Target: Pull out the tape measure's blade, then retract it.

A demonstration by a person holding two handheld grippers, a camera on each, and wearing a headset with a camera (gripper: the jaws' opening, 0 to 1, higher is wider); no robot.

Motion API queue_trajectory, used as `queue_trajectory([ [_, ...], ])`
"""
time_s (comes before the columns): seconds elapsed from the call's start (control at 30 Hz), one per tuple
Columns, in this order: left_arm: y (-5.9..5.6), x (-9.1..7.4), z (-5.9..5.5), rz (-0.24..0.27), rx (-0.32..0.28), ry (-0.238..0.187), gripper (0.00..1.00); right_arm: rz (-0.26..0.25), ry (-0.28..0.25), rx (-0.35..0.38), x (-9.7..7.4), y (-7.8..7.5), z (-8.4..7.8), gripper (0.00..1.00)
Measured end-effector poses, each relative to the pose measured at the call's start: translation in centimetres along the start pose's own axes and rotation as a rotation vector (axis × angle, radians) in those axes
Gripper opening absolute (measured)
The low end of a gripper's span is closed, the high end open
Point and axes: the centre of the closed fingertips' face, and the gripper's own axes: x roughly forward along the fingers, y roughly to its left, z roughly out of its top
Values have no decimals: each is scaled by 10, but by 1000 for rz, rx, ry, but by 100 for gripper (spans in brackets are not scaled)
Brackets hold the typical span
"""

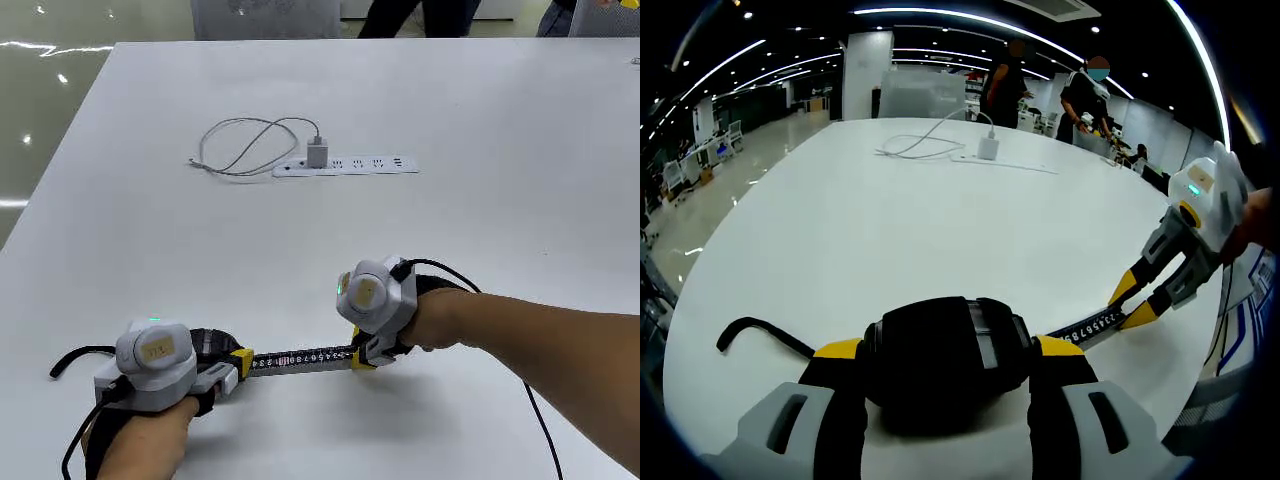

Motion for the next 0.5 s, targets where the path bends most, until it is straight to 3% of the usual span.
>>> queue_trajectory([
  [0.5,0,-1,0,2,-1,-2,62,8,-1,2,3,1,7,10],
])
